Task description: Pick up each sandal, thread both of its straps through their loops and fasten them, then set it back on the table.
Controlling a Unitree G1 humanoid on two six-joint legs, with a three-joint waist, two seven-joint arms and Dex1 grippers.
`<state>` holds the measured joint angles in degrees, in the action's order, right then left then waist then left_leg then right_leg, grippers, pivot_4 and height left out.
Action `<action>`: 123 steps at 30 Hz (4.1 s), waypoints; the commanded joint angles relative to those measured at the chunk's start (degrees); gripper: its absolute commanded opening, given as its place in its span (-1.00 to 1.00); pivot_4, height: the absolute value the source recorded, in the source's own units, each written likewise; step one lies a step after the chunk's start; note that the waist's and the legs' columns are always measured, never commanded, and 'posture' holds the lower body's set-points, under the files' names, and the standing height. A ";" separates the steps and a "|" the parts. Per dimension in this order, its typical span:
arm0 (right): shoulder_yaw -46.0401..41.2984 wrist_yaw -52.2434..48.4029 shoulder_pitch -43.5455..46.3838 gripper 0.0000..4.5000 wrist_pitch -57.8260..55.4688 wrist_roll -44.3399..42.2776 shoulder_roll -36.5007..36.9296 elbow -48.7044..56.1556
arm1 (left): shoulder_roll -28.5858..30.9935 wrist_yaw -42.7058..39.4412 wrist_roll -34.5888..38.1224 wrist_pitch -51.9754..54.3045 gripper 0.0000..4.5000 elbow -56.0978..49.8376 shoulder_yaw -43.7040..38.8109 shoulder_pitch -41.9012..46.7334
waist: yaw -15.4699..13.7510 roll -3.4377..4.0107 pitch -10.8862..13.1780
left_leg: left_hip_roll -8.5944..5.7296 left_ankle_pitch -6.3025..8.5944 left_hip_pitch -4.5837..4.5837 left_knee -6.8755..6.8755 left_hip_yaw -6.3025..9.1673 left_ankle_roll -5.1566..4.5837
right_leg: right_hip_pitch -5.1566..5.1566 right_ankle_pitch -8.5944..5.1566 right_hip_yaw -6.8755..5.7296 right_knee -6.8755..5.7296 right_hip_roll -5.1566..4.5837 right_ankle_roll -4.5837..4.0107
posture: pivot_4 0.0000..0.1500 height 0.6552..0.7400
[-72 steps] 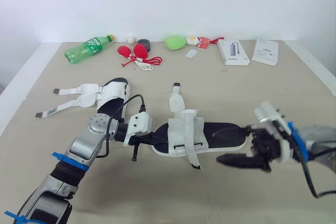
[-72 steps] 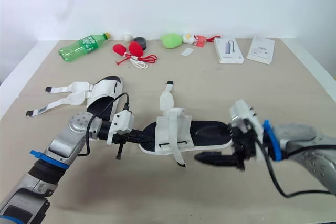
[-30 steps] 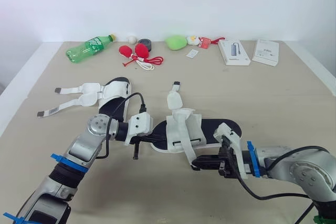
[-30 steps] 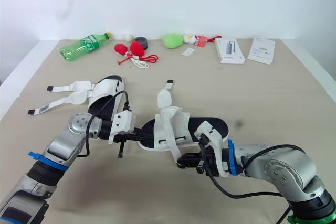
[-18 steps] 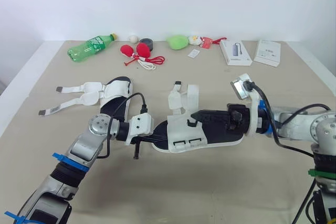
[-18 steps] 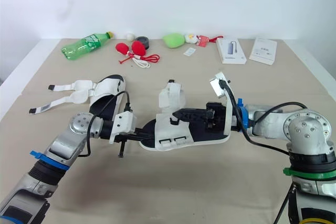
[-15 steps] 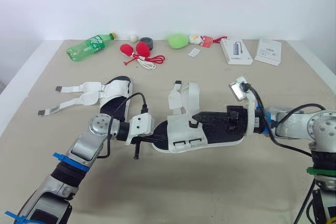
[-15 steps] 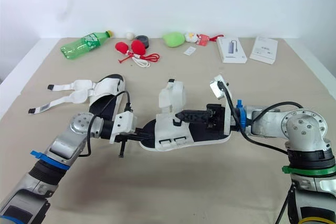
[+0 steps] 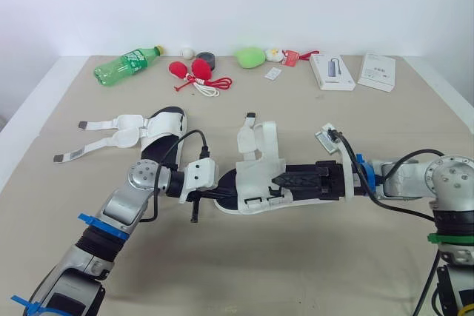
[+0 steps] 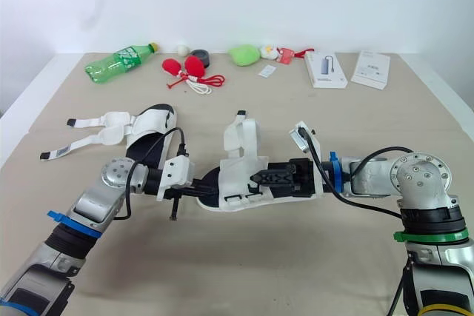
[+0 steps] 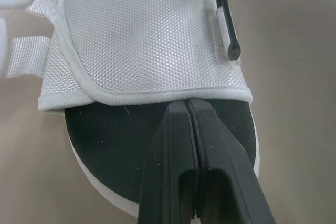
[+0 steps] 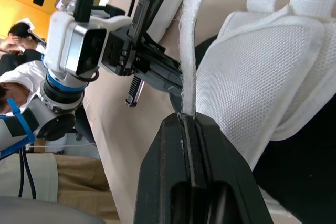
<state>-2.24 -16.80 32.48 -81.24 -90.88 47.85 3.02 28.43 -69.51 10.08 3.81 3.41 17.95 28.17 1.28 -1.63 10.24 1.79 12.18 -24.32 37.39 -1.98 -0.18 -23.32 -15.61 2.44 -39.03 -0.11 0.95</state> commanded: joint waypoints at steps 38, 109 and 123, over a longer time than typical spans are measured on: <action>2.36 -20.87 -2.01 -0.98 2.03 25.35 3.27 17.28 | -0.32 0.97 -2.62 -0.83 -1.00 0.69 0.75 0.80 | -0.01 0.01 -0.01 | -0.01 0.01 0.01 0.03 -0.06 -0.01 | -0.01 0.02 0.05 0.00 -0.02 0.05 | 1.00 1.00; -13.06 -13.61 -6.34 -0.99 -7.37 25.42 -7.49 22.63 | -1.72 0.42 -3.34 -1.87 -1.00 3.17 1.53 1.82 | 0.06 0.03 -0.02 | -0.04 -0.09 0.02 0.09 -0.16 -0.14 | -0.02 0.24 0.16 0.01 -0.04 0.13 | 1.00 1.00; -12.83 -34.62 -20.00 0.14 3.91 26.18 9.01 26.13 | -1.96 0.13 -3.05 -1.77 -1.00 3.00 2.06 1.87 | -0.01 0.02 -0.05 | -0.07 -0.09 0.03 0.09 -0.14 -0.14 | 0.02 0.21 0.14 0.05 -0.06 0.18 | 1.00 1.00</action>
<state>-15.50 -48.30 14.01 -80.61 -66.35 55.07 27.03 26.26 -69.15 7.76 2.19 6.20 19.42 30.04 1.27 -1.61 10.19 1.71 12.09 -24.28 37.48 -2.13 -0.32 -23.31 -15.40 2.60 -38.98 -0.16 1.13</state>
